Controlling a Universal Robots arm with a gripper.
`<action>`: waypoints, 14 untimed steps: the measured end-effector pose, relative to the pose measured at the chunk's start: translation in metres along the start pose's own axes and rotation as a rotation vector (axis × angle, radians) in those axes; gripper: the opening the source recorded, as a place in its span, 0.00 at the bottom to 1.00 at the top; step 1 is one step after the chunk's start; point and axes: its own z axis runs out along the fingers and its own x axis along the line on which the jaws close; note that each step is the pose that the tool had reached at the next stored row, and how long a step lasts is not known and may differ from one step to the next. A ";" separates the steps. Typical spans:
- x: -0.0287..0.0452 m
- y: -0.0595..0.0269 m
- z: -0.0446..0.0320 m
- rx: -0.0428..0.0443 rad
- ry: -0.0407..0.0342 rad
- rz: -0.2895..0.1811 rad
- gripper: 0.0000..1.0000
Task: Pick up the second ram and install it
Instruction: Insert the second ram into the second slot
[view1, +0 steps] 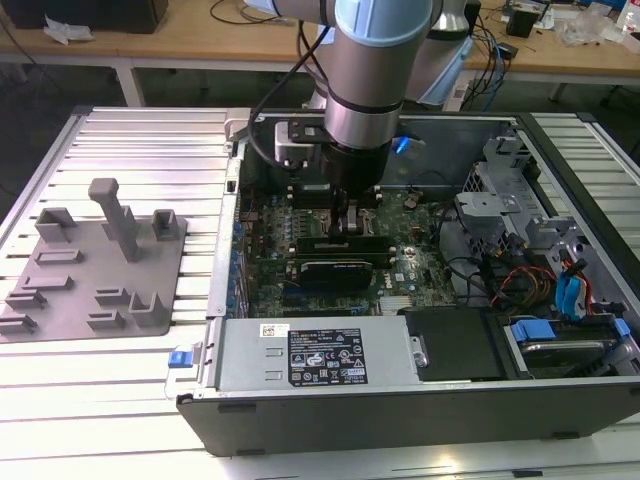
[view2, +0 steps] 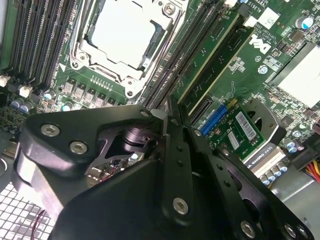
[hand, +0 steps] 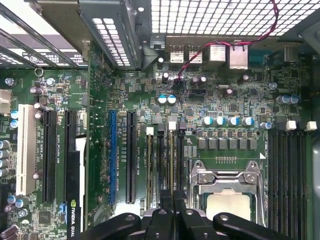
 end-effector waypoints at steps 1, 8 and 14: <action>0.0000 0.0007 0.0005 0.0008 -0.0005 0.000 0.09; 0.0002 0.0009 0.0015 0.0016 -0.0007 0.000 0.09; 0.0005 0.0006 0.0014 0.0015 -0.0004 0.001 0.09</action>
